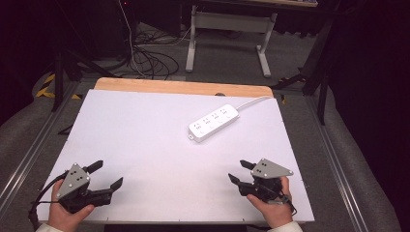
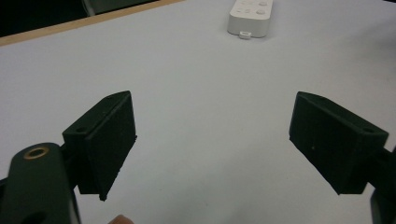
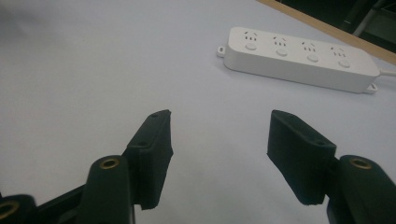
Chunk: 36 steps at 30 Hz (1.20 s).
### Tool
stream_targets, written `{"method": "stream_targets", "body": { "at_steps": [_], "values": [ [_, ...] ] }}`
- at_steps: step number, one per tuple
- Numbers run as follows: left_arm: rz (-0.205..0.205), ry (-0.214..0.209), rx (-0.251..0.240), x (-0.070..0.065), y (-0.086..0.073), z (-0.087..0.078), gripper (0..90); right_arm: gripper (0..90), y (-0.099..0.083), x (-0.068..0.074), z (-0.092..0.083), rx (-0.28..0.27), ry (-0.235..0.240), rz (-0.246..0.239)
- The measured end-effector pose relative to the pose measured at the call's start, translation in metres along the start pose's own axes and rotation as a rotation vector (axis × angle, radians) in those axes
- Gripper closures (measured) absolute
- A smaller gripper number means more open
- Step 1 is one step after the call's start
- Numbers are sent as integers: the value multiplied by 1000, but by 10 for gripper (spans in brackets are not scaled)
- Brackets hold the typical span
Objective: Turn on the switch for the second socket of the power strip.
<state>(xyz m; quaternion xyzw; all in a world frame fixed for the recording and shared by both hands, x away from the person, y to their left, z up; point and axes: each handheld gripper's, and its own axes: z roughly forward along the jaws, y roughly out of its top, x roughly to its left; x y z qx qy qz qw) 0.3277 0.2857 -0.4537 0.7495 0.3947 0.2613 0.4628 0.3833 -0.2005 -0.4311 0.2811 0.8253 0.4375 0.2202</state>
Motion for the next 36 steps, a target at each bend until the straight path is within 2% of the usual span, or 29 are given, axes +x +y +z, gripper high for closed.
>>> {"method": "stream_targets", "body": {
  "at_steps": [11, 23, 29, 33, 36],
  "values": [
    [-4, 8, 3, 0, 0, 0, 150, 409, 25, -14, 6, 22, 6, 25],
    [-4, 12, 3, 0, 0, 0, 150, 392, 48, -23, 18, 29, 13, 12],
    [0, 14, 4, 0, 0, -1, 151, 400, 67, -28, 25, 16, 20, 8],
    [3, 15, 9, 1, 0, -1, 151, 403, 69, -29, 27, 18, 21, 9],
    [-4, 13, 4, 0, 0, -1, 151, 445, 70, -32, 30, 33, 26, 14]
  ]
}}
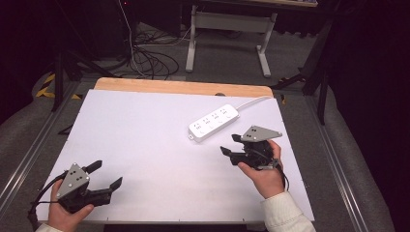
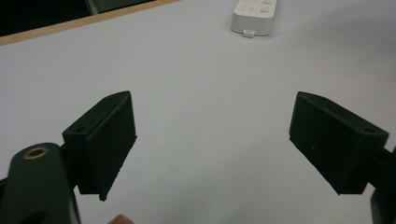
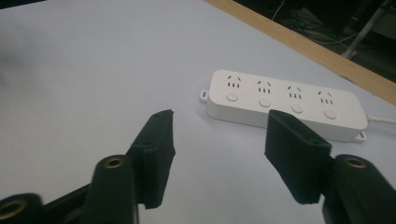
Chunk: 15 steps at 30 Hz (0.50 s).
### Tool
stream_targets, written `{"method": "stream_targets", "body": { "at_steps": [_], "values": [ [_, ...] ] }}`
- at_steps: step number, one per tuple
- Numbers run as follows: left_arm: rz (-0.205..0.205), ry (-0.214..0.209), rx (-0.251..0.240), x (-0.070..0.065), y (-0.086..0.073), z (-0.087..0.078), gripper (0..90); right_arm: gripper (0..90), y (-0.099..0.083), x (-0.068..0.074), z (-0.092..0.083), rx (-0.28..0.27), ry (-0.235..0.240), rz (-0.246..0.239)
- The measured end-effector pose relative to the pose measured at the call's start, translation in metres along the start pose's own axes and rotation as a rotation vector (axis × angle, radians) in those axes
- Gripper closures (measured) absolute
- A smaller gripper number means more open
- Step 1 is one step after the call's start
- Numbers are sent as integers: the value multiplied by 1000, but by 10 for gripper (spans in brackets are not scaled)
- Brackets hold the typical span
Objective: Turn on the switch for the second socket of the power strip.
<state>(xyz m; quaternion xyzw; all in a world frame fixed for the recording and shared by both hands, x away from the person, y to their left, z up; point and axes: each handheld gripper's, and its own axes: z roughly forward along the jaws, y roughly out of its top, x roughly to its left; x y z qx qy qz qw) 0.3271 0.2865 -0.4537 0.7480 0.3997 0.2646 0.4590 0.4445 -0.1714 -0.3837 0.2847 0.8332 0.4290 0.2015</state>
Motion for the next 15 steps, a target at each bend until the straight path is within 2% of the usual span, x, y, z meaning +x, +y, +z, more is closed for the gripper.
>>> {"method": "stream_targets", "body": {
  "at_steps": [1, 2, 3, 4, 5, 7, 10, 13, 15],
  "values": [
    [-2, 0, -1, 0, 0, 0, 151, 543, 2, -1, 1, 4, 1, -4],
    [-1, 1, 0, 0, 0, 0, 151, 602, 3, -2, 2, 7, 9, -9],
    [-1, 5, 0, 0, 0, 0, 151, 602, 3, -2, 2, 7, 9, -9],
    [4, 6, 4, 0, 0, -1, 151, 652, 4, -4, 3, 13, 24, -12],
    [1, 7, 6, 0, -1, -1, 152, 767, 7, -8, 6, 24, 44, -18],
    [2, 13, 6, 0, -2, -3, 152, 870, 9, -12, 10, 7, 50, -29],
    [-2, 23, 5, 0, -3, -6, 153, 900, 13, -16, 15, 15, 28, -43],
    [-2, 34, 4, 0, -4, -8, 153, 900, 20, -27, 27, 29, 9, -34],
    [-3, 38, 5, 0, -5, -9, 153, 900, 21, -29, 30, 31, 7, -32]
  ]
}}
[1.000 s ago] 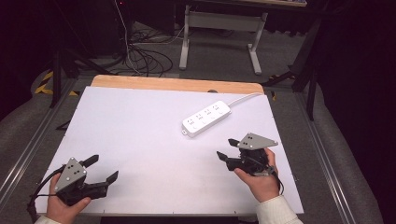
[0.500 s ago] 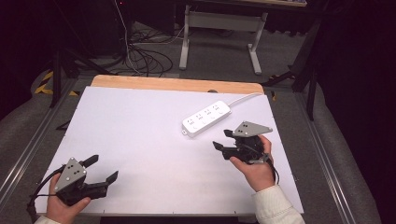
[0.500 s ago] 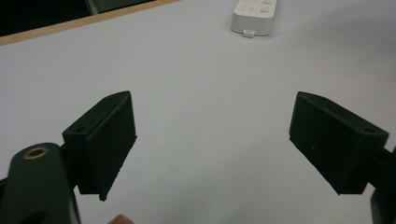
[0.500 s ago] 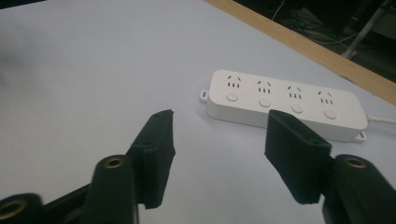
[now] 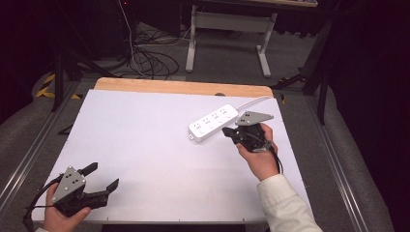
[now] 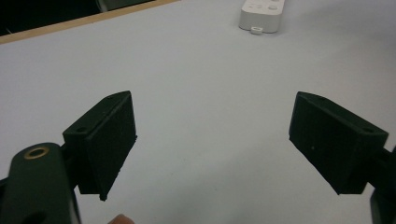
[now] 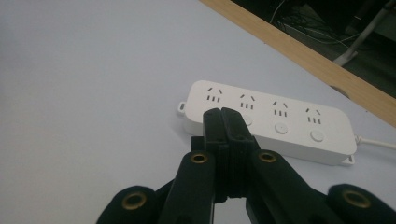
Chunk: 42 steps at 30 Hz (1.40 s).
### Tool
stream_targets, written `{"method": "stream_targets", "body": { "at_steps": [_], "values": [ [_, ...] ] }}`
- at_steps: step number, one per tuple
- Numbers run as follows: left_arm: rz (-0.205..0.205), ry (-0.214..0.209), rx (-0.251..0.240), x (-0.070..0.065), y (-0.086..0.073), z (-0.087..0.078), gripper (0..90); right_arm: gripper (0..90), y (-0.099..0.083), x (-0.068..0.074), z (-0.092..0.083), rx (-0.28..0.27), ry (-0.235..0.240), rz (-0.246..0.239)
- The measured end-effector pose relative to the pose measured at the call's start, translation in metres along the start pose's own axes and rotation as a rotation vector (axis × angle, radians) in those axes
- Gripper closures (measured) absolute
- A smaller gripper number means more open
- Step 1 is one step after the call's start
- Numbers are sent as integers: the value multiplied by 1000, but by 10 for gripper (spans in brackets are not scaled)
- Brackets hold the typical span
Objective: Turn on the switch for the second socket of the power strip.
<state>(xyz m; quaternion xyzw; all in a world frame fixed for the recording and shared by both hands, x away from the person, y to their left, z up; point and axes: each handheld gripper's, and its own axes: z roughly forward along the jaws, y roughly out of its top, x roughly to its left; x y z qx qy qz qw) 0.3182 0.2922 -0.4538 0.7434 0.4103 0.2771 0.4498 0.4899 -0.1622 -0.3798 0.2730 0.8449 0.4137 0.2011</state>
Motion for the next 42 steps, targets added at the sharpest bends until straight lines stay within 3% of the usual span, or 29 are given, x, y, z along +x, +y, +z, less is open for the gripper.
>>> {"method": "stream_targets", "body": {
  "at_steps": [7, 11, 16, 35, 42],
  "values": [
    [-1, 11, 4, 0, -2, -3, 153, 900, 7, -18, 21, -7, -24, 47],
    [2, 16, 3, 0, -2, -3, 153, 900, 4, -30, 40, -1, -41, 96],
    [0, 14, 3, 1, -2, -3, 153, 900, -1, -39, 56, -4, -65, 121],
    [-5, 15, 9, 0, -3, -2, 152, 900, -17, -62, 90, -34, -110, 181],
    [-5, 16, 9, 1, -3, -2, 152, 900, -23, -68, 101, -15, -116, 181]
  ]
}}
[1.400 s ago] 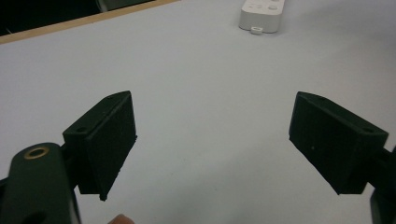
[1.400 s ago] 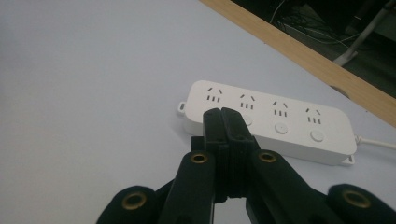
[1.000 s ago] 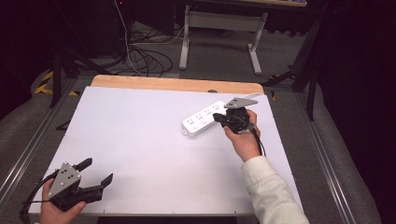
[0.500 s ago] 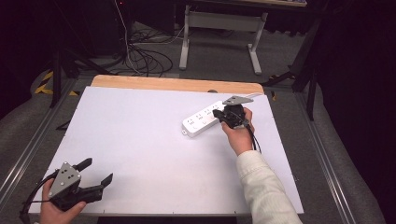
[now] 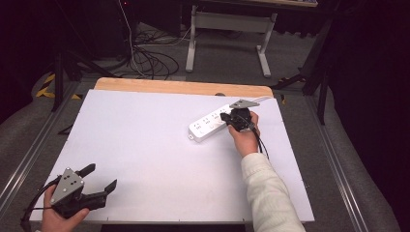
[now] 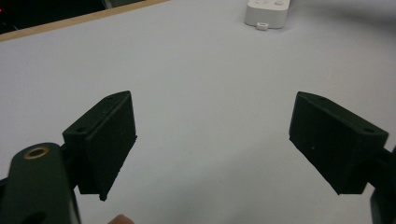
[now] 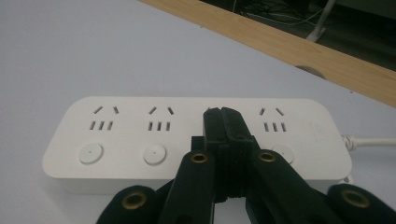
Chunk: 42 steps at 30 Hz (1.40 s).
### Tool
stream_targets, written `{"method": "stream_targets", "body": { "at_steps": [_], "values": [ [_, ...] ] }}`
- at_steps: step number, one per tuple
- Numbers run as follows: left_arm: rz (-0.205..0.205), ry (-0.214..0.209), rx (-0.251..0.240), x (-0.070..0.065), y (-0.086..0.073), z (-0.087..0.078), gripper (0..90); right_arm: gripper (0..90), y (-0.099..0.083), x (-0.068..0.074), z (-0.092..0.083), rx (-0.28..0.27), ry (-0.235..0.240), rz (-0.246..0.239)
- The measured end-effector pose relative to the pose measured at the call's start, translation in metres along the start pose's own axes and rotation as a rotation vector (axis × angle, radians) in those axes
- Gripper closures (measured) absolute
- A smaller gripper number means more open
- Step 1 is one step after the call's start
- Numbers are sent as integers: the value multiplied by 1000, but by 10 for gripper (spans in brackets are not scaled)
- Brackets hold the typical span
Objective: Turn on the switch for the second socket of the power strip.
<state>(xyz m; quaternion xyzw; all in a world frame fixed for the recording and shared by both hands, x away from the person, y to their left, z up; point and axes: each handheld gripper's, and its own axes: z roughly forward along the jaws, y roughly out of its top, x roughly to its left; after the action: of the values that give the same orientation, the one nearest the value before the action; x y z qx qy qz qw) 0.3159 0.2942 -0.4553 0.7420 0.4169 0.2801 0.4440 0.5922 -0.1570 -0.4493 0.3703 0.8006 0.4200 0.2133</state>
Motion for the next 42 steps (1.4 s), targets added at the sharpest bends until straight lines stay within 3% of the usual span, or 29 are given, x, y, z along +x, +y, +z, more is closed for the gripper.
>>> {"method": "stream_targets", "body": {
  "at_steps": [17, 30, 42],
  "values": [
    [3, 0, 4, 0, 0, 0, 151, 900, -7, -1, 17, 28, 0, -16],
    [3, 0, 4, 0, 0, 1, 151, 900, -8, 0, 18, 34, -7, -27],
    [13, 2, 8, 0, 0, 1, 151, 900, -8, 3, 19, 46, -29, -1]
  ]
}}
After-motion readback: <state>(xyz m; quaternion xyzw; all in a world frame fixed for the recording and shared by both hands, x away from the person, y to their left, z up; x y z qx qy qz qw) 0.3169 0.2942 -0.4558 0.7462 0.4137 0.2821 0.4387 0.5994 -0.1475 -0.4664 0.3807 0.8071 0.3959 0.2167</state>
